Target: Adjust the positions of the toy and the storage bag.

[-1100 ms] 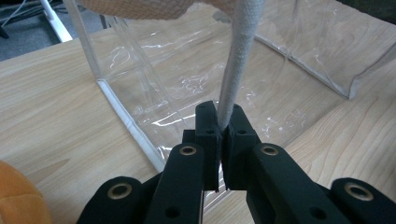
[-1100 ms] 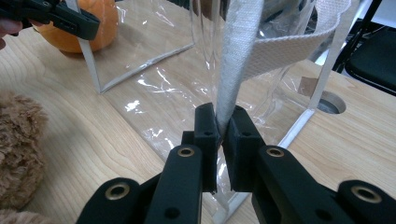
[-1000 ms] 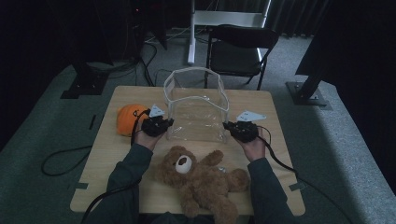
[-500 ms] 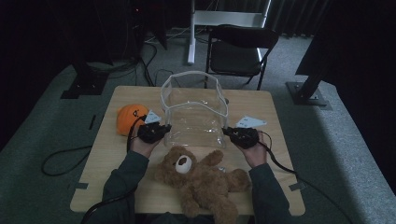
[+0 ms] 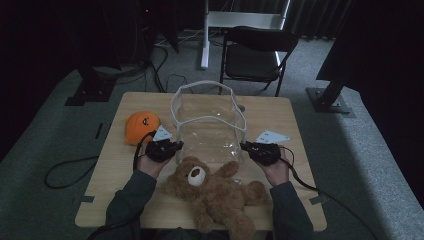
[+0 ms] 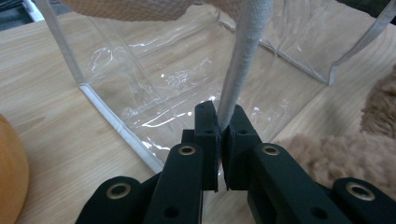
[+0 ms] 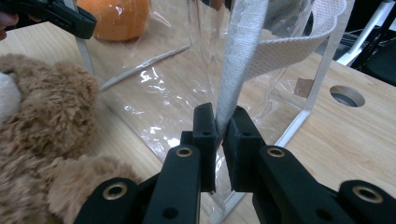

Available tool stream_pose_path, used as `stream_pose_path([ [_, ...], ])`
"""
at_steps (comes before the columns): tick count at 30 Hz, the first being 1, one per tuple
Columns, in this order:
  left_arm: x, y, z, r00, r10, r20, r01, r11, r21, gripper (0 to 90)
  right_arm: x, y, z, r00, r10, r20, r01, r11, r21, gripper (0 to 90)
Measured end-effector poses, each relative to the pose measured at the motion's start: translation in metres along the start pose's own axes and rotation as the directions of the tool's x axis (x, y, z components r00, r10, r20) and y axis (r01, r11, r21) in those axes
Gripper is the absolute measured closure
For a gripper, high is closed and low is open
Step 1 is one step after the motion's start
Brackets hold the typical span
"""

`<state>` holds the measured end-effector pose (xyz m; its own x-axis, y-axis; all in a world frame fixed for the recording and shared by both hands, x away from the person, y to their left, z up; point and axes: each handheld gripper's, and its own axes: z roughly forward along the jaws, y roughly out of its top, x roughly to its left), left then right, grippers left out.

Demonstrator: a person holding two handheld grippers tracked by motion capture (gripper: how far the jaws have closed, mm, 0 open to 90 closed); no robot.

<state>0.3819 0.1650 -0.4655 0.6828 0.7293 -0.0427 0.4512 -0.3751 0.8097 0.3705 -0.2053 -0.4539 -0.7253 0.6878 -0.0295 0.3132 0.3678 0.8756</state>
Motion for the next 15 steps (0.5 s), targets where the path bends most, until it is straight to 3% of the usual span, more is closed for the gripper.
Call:
stream_pose_path([
  [15, -0.012, -0.013, -0.015, 0.9996, -0.002, 0.028, 0.002, 1.0000, 0.004, 85.3, 0.012, -0.006, -0.016, 0.9997, -0.014, -0.019, 0.014, 1.000, -0.004, 83.1],
])
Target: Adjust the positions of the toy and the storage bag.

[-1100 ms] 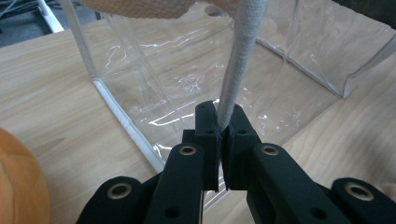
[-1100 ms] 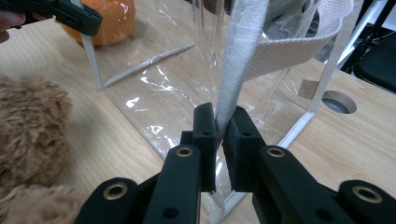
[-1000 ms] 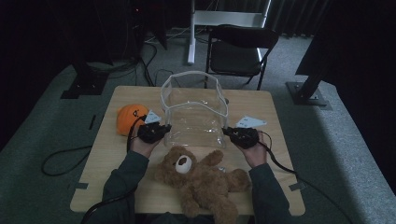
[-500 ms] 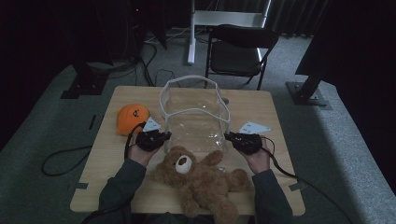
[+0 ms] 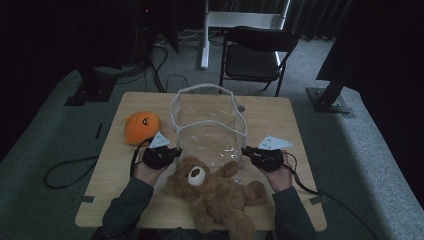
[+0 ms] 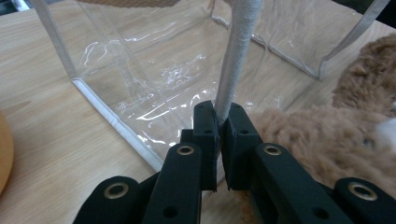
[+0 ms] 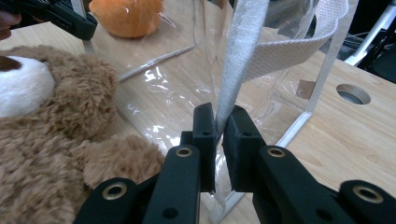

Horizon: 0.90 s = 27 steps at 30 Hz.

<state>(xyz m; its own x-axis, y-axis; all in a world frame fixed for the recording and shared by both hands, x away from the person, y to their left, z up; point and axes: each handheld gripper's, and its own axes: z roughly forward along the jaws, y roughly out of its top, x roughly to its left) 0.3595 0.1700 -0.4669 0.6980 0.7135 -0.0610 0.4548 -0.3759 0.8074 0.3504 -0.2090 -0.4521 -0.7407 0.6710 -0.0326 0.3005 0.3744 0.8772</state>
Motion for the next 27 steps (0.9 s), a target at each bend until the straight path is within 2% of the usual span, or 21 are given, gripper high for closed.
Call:
stream_pose_path([
  [3, 0.000, -0.001, 0.000, 1.0000, 0.006, -0.002, -0.006, 0.9999, 0.008, 83.0, 0.002, -0.001, -0.002, 0.9999, -0.010, -0.003, 0.010, 1.000, -0.001, 82.3],
  [7, 0.002, -0.004, 0.000, 0.9995, 0.010, -0.029, -0.009, 0.9997, 0.023, 71.2, 0.002, -0.001, -0.003, 1.0000, -0.007, 0.001, 0.007, 1.000, -0.010, 67.2],
  [9, 0.004, -0.007, -0.005, 0.9993, -0.001, -0.037, 0.001, 1.0000, 0.004, 66.3, 0.003, 0.000, -0.005, 0.9999, -0.009, 0.014, 0.009, 1.000, -0.012, 60.6],
  [14, 0.013, -0.015, -0.020, 0.9983, -0.042, -0.041, 0.040, 0.9982, -0.045, 54.1, 0.002, 0.003, -0.015, 0.9999, 0.000, 0.017, 0.001, 1.000, -0.031, 53.7],
  [16, 0.017, -0.020, -0.025, 0.9969, -0.047, -0.064, 0.043, 0.9975, -0.055, 52.6, 0.002, 0.004, -0.019, 0.9999, 0.006, 0.013, -0.005, 0.999, -0.038, 51.7],
  [21, 0.028, -0.035, -0.031, 0.9926, -0.093, -0.078, 0.086, 0.9926, -0.085, 51.2, 0.002, 0.003, -0.021, 0.9995, 0.030, 0.008, -0.030, 0.998, -0.047, 50.5],
  [27, 0.038, -0.048, -0.025, 0.9859, -0.097, -0.136, 0.093, 0.9950, -0.037, 49.5, 0.003, 0.001, -0.019, 0.9997, 0.023, 0.013, -0.022, 0.999, -0.028, 47.9],
])
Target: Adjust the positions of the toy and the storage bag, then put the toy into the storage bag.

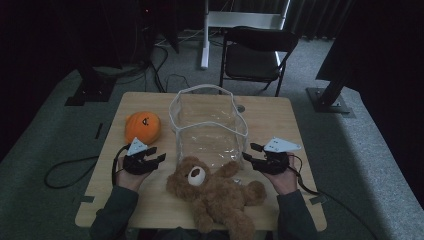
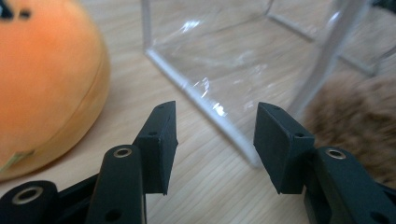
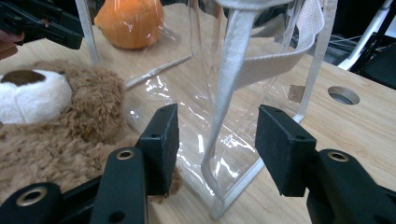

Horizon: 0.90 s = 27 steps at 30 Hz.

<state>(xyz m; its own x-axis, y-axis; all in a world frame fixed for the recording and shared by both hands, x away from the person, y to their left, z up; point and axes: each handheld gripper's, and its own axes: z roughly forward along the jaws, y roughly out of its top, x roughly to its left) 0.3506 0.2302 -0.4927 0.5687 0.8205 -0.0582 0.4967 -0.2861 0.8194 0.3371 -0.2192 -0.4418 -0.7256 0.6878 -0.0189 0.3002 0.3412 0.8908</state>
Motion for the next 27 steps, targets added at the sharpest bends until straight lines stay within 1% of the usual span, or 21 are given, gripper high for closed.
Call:
stream_pose_path([
  [2, 0.002, -0.004, 0.003, 0.9999, -0.009, -0.006, 0.009, 0.9999, 0.015, 48.8, 0.000, -0.001, 0.000, 1.0000, 0.003, 0.001, -0.003, 1.000, 0.004, 46.8],
  [5, 0.003, -0.007, 0.008, 0.9998, 0.008, -0.020, -0.007, 0.9988, 0.048, 48.6, 0.000, -0.001, -0.002, 1.0000, 0.007, 0.002, -0.007, 1.000, 0.004, 44.0],
  [7, 0.002, -0.009, 0.010, 0.9997, 0.017, -0.018, -0.015, 0.9981, 0.060, 48.2, 0.001, 0.000, -0.004, 0.9999, 0.008, 0.008, -0.008, 1.000, 0.003, 40.5],
  [14, 0.003, -0.015, 0.018, 0.9998, 0.015, -0.009, -0.015, 0.9967, 0.080, 46.9, 0.002, 0.003, -0.007, 1.0000, 0.007, 0.004, -0.007, 1.000, -0.002, 37.4],
  [16, 0.004, -0.017, 0.020, 0.9998, 0.014, -0.012, -0.013, 0.9966, 0.082, 46.5, 0.002, 0.003, -0.006, 1.0000, 0.003, -0.001, -0.003, 1.000, 0.004, 35.7],
  [18, 0.007, -0.018, 0.021, 0.9998, 0.004, -0.017, -0.003, 0.9963, 0.086, 46.2, 0.004, 0.003, -0.005, 1.0000, -0.001, -0.006, 0.002, 1.000, 0.010, 35.3],
  [27, 0.011, -0.022, 0.024, 0.9991, -0.006, -0.041, 0.010, 0.9953, 0.096, 45.3, 0.014, 0.011, -0.006, 0.9994, -0.027, -0.024, 0.027, 1.000, 0.002, 31.9],
])
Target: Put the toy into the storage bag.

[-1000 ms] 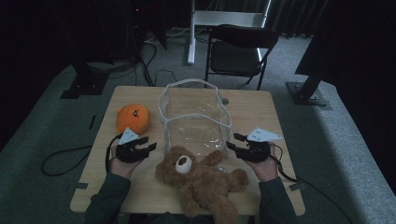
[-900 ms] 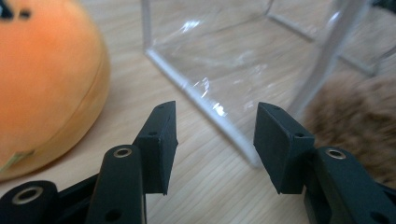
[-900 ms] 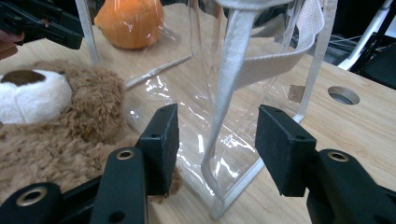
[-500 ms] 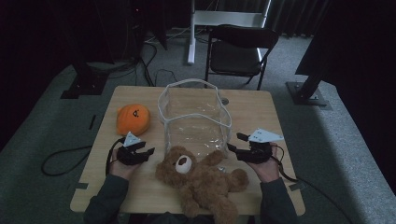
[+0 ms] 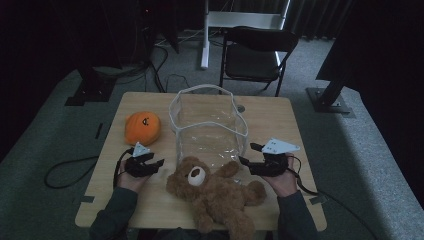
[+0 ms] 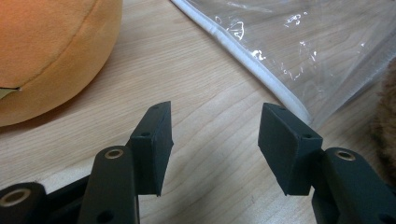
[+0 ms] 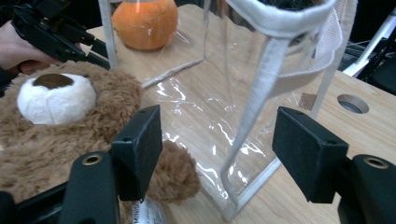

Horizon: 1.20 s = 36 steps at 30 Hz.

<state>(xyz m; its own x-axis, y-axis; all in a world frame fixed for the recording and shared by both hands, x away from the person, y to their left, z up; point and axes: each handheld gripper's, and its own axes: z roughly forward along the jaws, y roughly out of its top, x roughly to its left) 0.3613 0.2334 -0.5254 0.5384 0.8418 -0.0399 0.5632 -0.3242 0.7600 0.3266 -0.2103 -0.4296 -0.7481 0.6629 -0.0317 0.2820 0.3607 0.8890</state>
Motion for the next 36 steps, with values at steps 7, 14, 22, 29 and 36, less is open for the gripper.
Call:
stream_pose_path([
  [7, 0.000, -0.001, 0.005, 1.0000, 0.002, 0.008, -0.002, 0.9999, 0.015, 44.3, 0.006, 0.005, 0.002, 0.9998, -0.013, -0.014, 0.013, 1.000, 0.008, 27.1],
  [14, -0.001, -0.001, 0.008, 0.9999, 0.007, 0.010, -0.007, 0.9994, 0.034, 44.2, 0.013, 0.011, -0.001, 0.9993, -0.035, -0.008, 0.035, 0.999, 0.004, 24.1],
  [22, -0.002, -0.002, 0.011, 0.9999, 0.008, 0.013, -0.008, 0.9988, 0.049, 44.2, 0.021, 0.018, -0.006, 0.9976, -0.064, -0.026, 0.064, 0.998, 0.002, 26.9],
  [29, -0.002, -0.002, 0.011, 0.9998, 0.012, 0.013, -0.013, 0.9986, 0.052, 44.2, 0.028, 0.019, -0.001, 0.9962, -0.074, -0.047, 0.075, 0.997, 0.013, 26.9],
  [36, -0.002, -0.002, 0.011, 0.9998, 0.012, 0.014, -0.013, 0.9985, 0.053, 44.2, 0.036, 0.019, 0.010, 0.9938, -0.082, -0.075, 0.085, 0.996, 0.038, 26.3],
])
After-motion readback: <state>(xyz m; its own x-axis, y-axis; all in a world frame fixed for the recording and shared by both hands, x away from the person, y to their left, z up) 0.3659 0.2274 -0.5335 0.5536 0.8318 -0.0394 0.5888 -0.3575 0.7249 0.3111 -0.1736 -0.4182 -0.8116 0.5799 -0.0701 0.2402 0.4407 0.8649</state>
